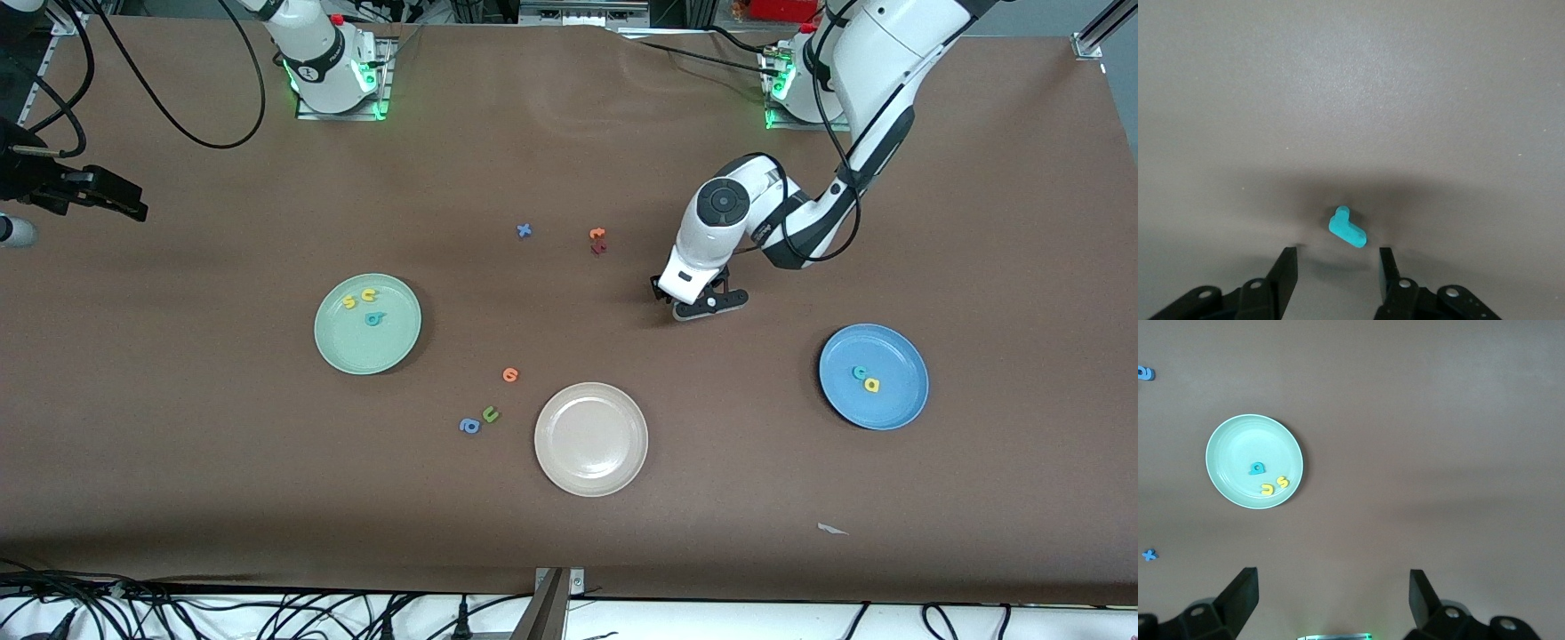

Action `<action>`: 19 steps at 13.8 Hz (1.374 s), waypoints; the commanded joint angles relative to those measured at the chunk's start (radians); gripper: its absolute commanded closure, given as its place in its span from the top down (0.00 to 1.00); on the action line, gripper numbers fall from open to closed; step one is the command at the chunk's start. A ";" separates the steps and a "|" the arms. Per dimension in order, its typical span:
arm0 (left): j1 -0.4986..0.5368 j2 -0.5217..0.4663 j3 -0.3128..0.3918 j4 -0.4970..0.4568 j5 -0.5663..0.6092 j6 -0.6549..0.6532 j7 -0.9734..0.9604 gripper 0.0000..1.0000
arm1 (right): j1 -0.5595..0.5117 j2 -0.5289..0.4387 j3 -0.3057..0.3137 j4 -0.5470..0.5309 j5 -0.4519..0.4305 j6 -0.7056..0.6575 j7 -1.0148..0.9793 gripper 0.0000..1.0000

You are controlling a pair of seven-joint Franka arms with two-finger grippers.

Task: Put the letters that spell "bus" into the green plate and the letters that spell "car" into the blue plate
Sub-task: 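Lower and close the left gripper on the cyan letter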

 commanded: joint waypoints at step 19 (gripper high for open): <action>0.004 0.050 0.014 0.036 0.090 0.032 -0.045 0.36 | -0.006 0.003 0.005 0.018 -0.002 -0.017 -0.012 1.00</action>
